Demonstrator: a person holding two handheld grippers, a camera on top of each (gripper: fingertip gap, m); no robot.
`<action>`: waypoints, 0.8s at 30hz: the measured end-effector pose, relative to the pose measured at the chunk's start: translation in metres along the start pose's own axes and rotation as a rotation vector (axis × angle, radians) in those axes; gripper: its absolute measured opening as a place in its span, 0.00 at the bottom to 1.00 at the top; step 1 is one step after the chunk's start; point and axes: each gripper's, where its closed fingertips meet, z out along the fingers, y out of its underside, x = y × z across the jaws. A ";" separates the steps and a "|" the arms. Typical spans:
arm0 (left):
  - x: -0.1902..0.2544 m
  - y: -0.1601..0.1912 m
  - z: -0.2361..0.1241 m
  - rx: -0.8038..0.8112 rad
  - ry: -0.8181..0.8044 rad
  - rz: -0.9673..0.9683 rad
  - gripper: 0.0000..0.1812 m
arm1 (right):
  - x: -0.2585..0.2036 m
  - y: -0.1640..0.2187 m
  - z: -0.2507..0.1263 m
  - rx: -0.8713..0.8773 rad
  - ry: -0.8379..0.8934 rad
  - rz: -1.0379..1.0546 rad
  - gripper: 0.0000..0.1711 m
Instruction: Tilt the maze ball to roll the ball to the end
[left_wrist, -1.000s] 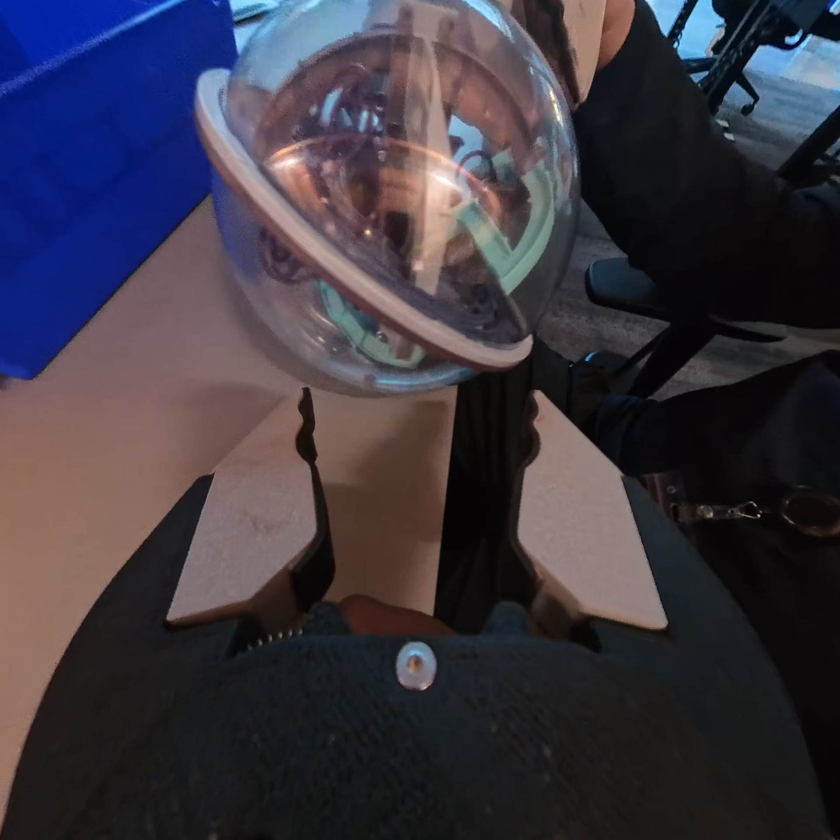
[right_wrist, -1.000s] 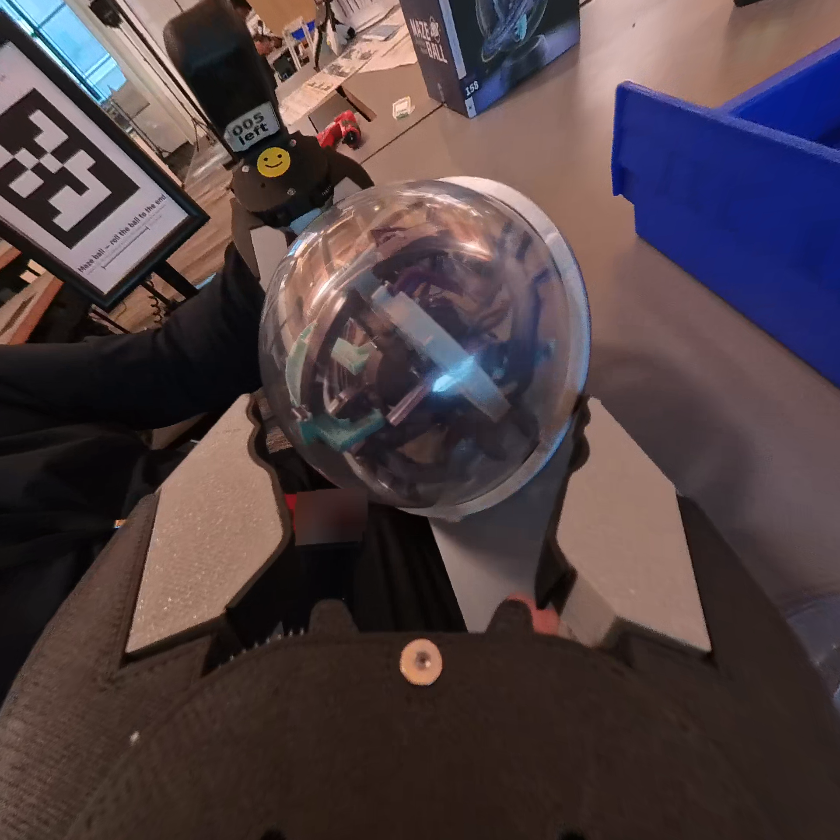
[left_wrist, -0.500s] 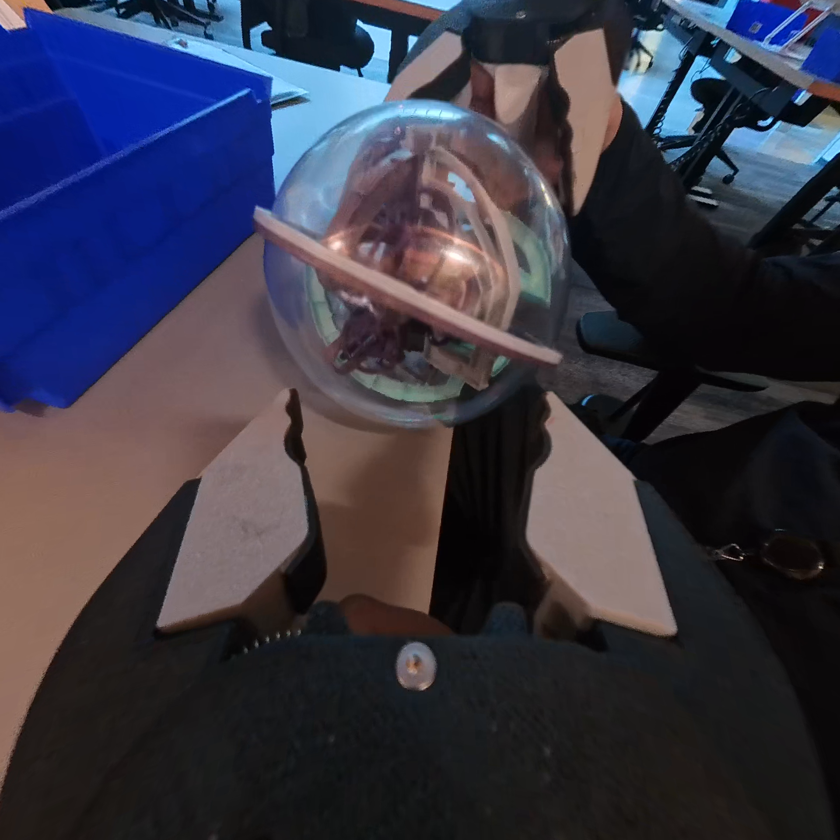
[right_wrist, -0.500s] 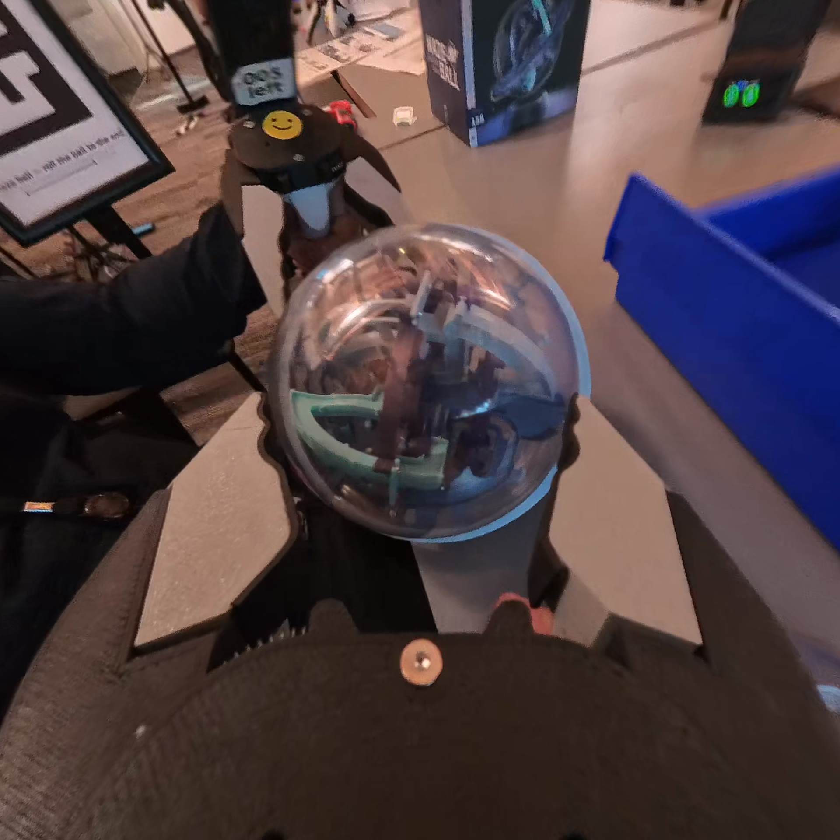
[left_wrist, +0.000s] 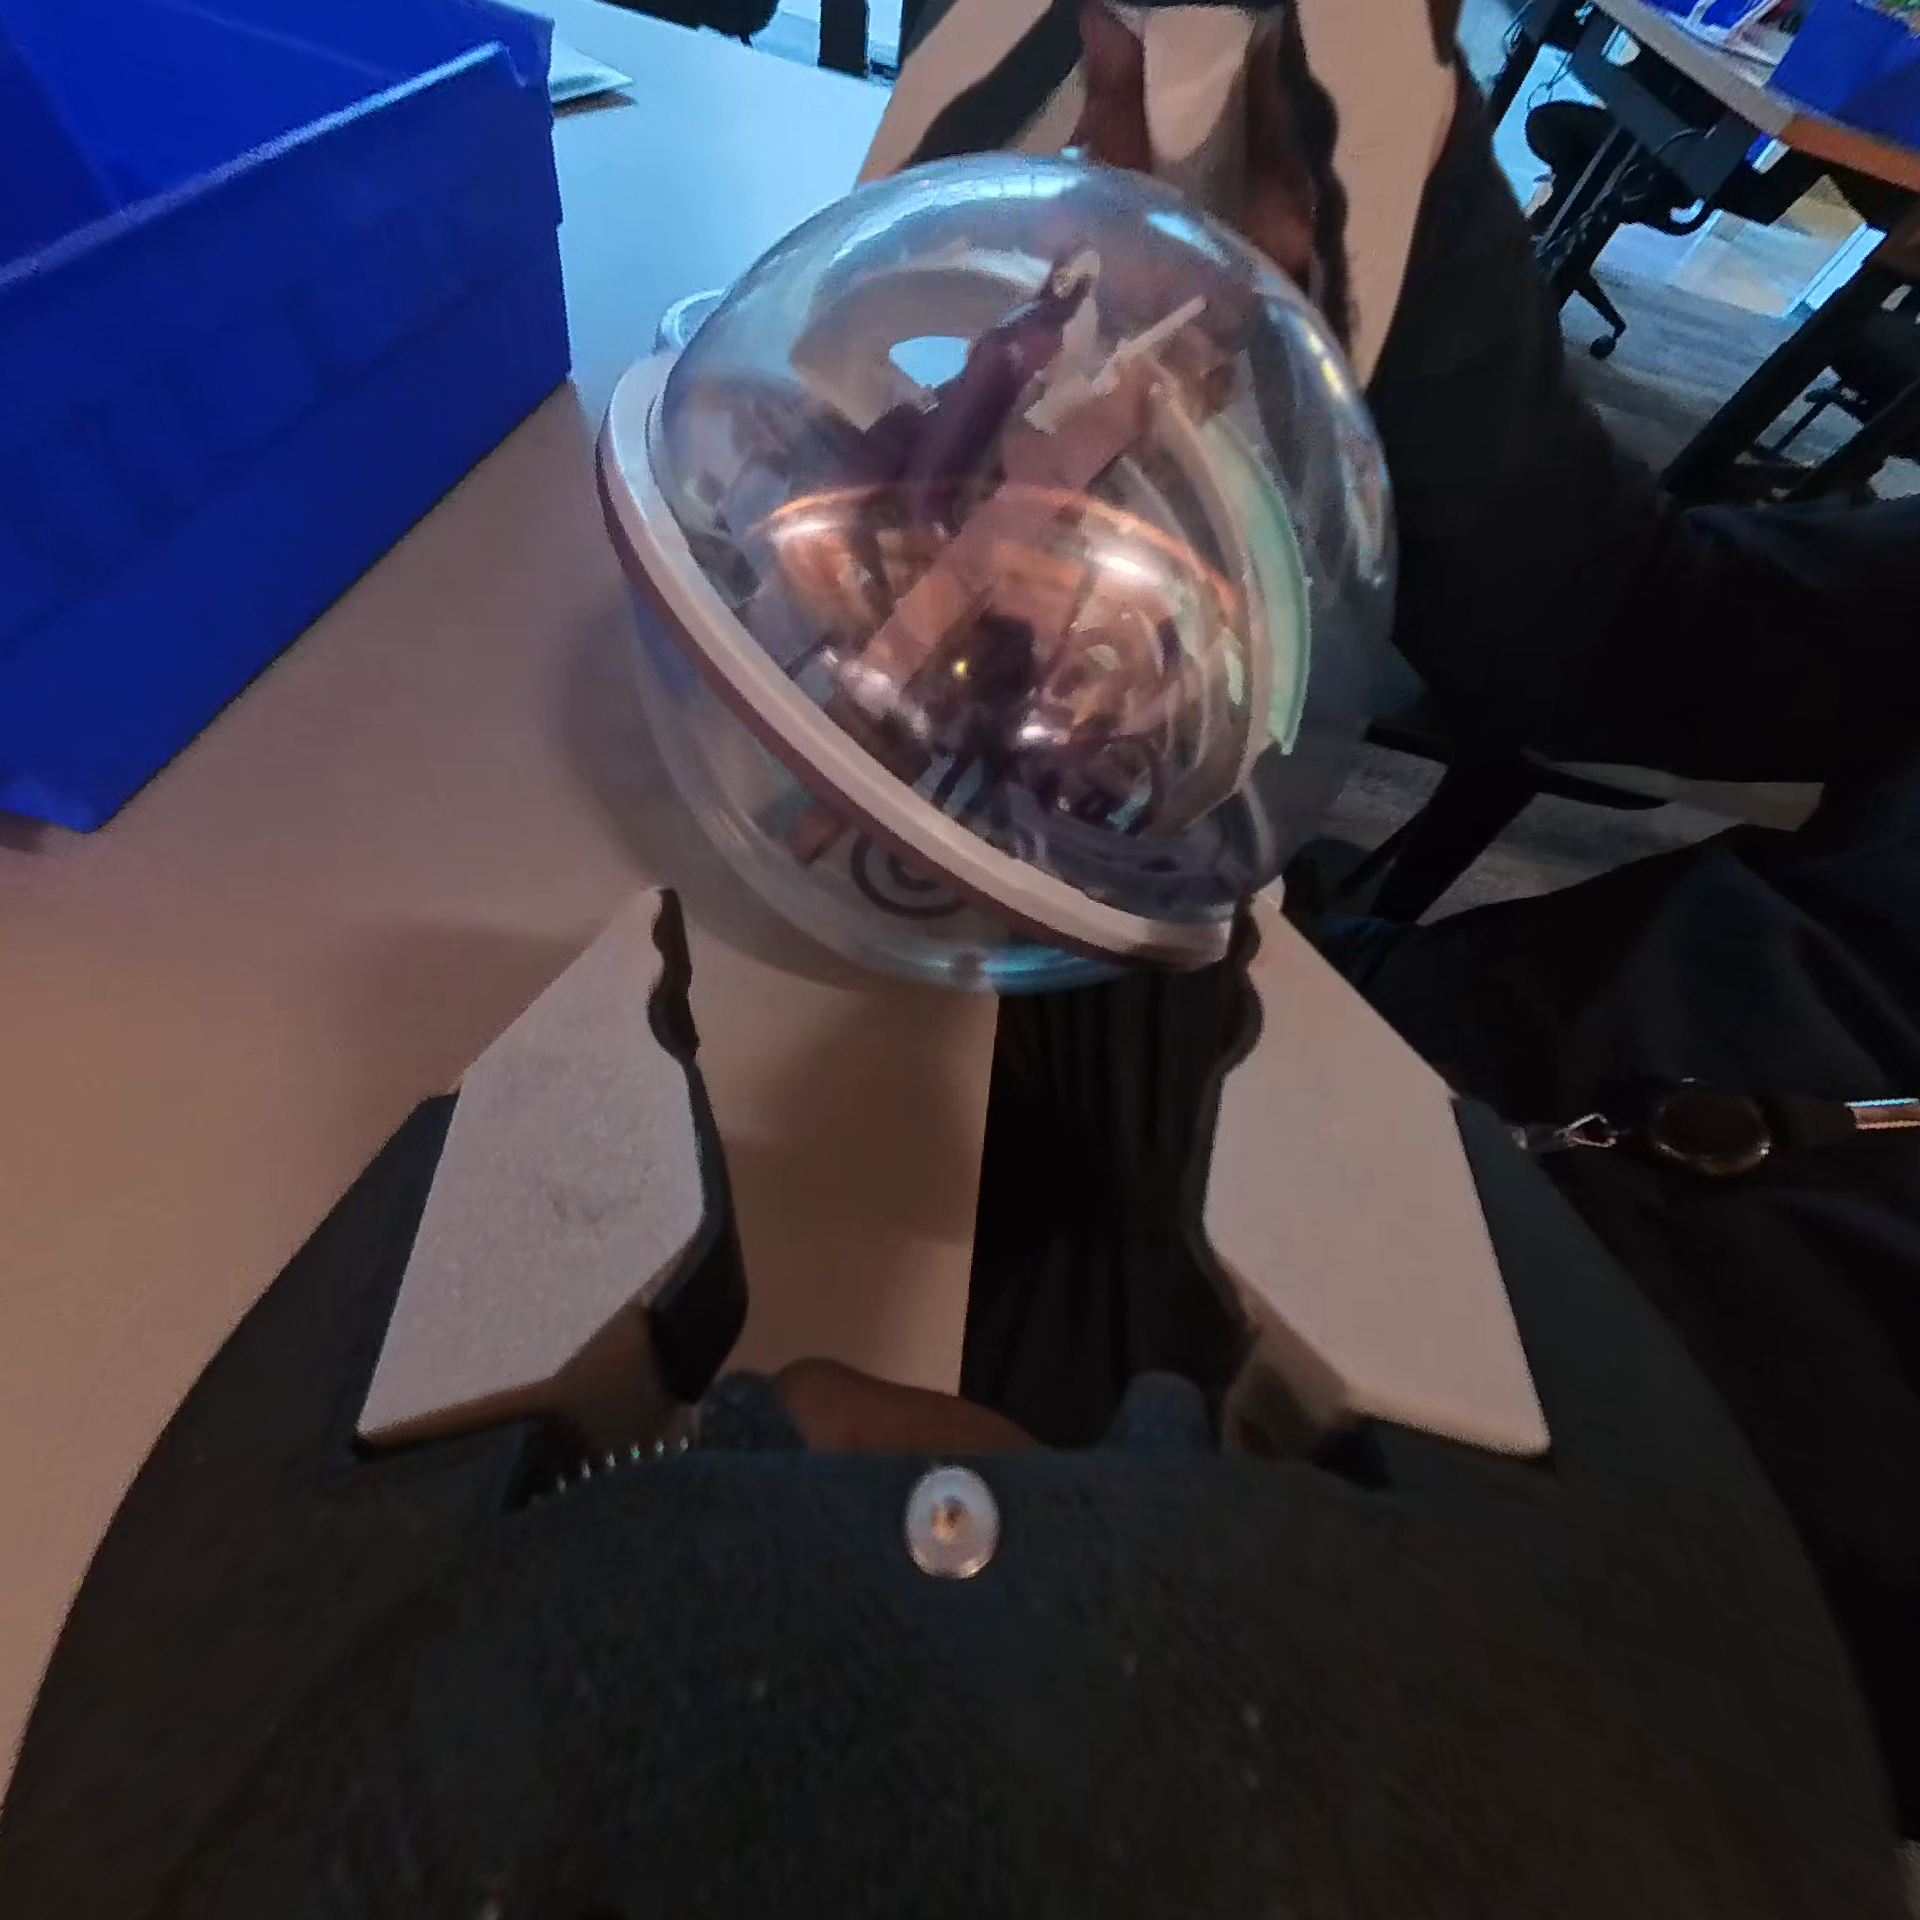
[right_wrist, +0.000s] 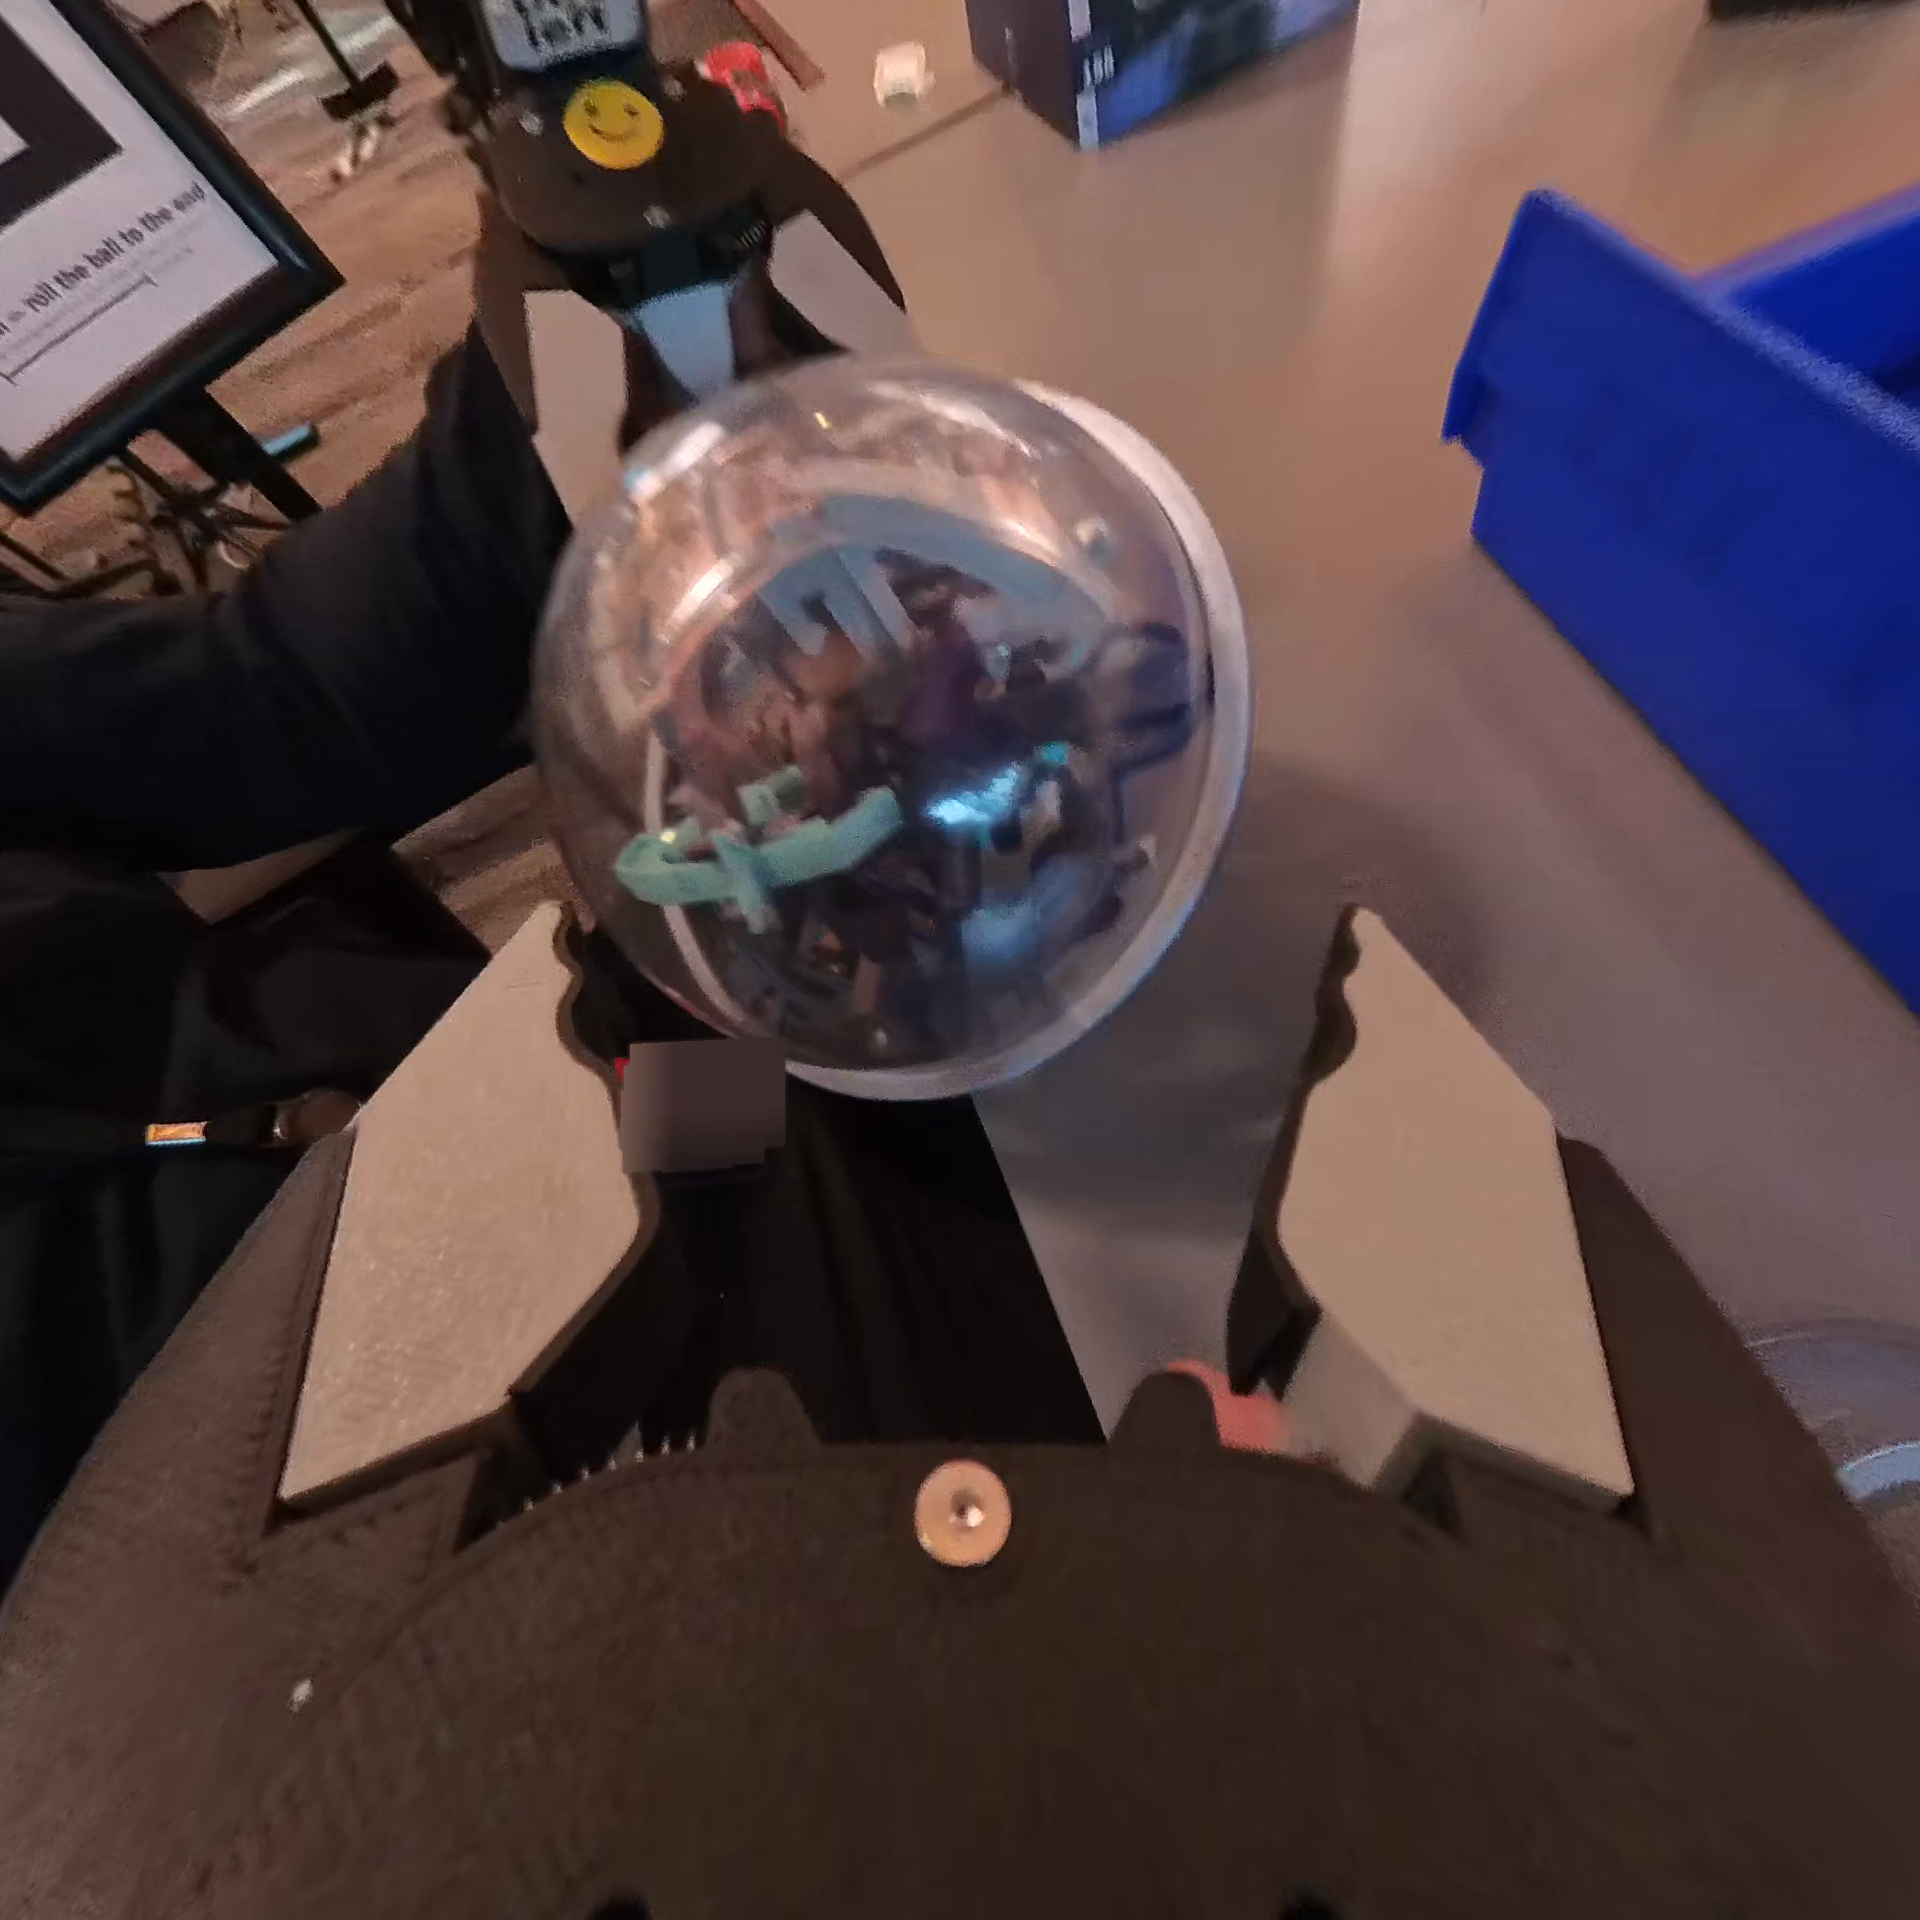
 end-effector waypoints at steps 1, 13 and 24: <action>-0.001 0.002 0.000 -0.009 -0.002 -0.002 0.56 | 0.003 0.006 0.003 -0.023 -0.005 0.024 0.79; 0.008 0.011 0.013 -0.070 0.034 0.010 0.57 | -0.011 0.015 0.035 -0.027 -0.231 0.121 0.78; -0.006 0.014 0.024 -0.119 -0.118 0.204 0.58 | -0.006 0.008 0.037 -0.020 -0.076 -0.105 0.79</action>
